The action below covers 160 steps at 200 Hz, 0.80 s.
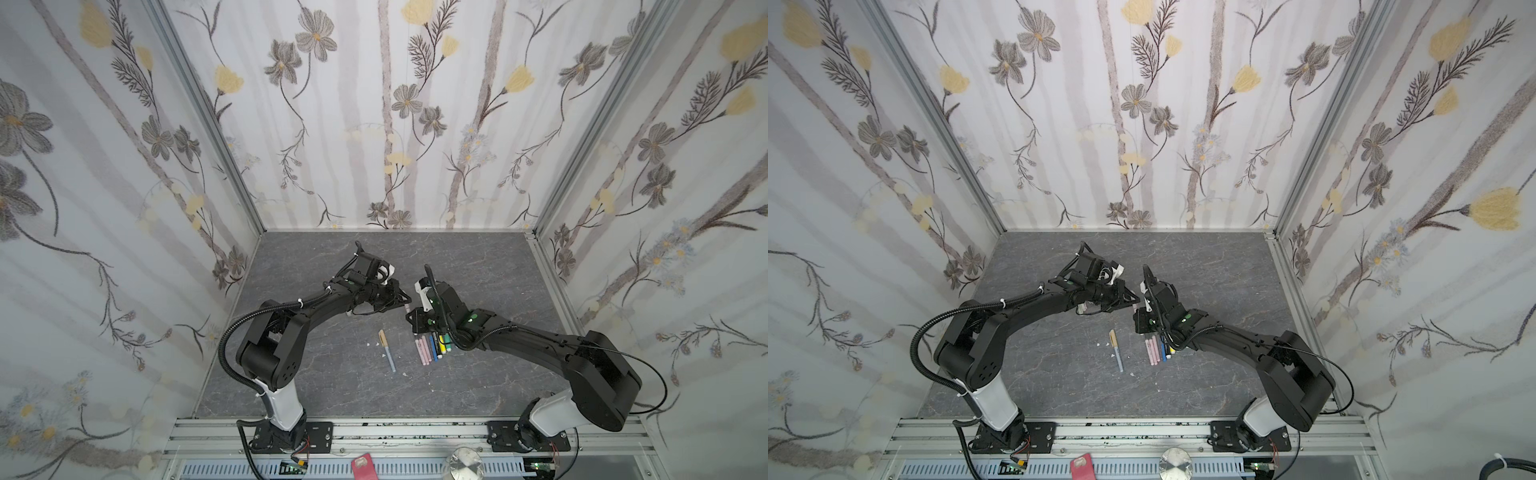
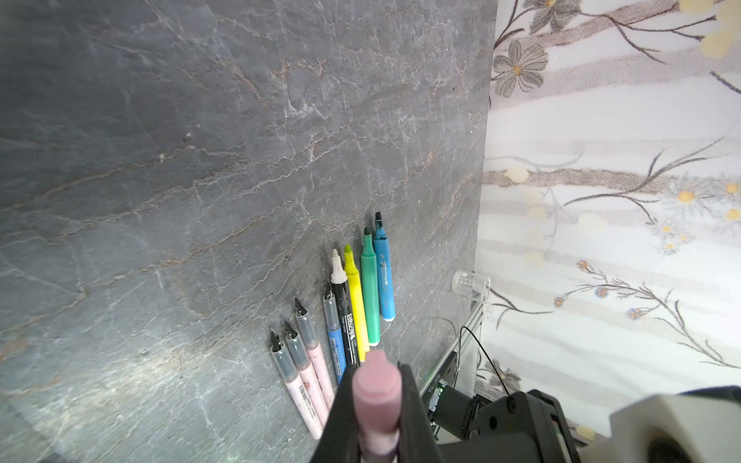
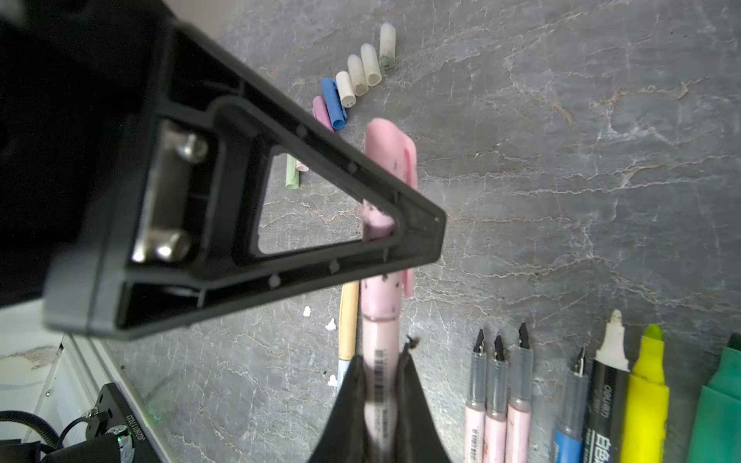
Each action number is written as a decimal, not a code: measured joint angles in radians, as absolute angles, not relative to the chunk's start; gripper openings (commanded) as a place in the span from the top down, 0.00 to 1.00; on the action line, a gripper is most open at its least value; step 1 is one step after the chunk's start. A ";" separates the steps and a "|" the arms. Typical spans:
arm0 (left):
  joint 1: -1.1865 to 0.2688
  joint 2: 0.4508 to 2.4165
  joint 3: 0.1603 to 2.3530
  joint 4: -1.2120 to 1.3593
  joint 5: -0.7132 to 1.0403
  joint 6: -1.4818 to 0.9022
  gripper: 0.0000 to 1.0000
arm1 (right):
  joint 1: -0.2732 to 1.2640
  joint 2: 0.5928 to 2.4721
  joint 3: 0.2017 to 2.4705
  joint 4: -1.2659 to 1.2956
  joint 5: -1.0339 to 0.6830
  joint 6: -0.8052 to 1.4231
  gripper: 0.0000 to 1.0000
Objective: Open the pen caps
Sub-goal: 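Pull the pink cap off with the left gripper while the right holds the pen, then carry the pink cap to the cap row while the right lowers the pen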
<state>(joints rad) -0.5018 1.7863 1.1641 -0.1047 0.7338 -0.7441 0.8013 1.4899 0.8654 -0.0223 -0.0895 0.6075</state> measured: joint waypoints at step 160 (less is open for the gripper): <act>-0.308 1.766 1.176 -0.158 0.582 -0.629 1.00 | 0.883 1.430 0.736 -0.126 -0.094 0.654 1.00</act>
<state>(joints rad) -0.3080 1.7664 1.1755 -0.1581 0.5819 -0.6292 0.8829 1.4300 0.7357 -0.1261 -0.0937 0.6544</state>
